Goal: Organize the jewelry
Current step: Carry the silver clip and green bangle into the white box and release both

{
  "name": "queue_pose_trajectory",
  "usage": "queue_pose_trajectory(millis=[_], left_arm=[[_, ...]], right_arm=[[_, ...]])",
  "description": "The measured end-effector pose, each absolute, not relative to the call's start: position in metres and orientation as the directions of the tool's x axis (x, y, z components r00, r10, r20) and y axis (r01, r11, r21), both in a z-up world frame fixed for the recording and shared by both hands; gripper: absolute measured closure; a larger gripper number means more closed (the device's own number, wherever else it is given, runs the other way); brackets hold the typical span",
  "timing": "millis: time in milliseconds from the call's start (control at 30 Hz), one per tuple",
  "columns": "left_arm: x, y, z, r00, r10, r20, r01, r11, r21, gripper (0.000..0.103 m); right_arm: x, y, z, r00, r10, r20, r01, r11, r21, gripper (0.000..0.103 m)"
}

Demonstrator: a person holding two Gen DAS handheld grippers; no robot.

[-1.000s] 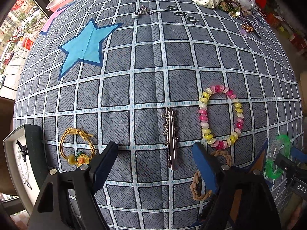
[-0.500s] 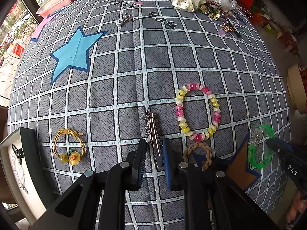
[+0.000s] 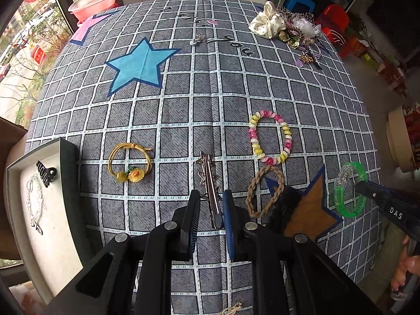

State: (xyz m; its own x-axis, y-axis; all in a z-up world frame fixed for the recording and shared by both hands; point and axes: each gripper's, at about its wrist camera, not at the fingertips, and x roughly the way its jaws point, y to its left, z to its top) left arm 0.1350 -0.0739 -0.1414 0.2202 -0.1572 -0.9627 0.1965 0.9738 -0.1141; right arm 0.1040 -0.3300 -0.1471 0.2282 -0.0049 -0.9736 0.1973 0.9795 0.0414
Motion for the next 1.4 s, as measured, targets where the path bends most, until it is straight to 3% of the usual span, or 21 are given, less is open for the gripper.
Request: queue_pose_trajectory(millis=[467,1100,1400], left_arm=[[0.089,0.012,-0.109,0.287,-0.171,-0.943,0.067,0.985,-0.159,0.078],[0.033,0.179,-0.116,0.326,-0.068,-0.943,-0.227,0.962,-0.148,0.078],[0.031,0.216,-0.141,0.299,-0.039,-0.953,-0.298,0.945,-0.132,0.078]], right_arm=[[0.086,-0.241,-0.096,0.278,0.041,-0.96,0.081,0.995,0.066,0.096],[0.113,-0.047,-0.098,0.24,0.203,-0.949,-0.292,0.948,0.128,0.096],[0.121,0.037,-0.119,0.184,0.22,-0.958,-0.427,0.896,0.124,0.096]])
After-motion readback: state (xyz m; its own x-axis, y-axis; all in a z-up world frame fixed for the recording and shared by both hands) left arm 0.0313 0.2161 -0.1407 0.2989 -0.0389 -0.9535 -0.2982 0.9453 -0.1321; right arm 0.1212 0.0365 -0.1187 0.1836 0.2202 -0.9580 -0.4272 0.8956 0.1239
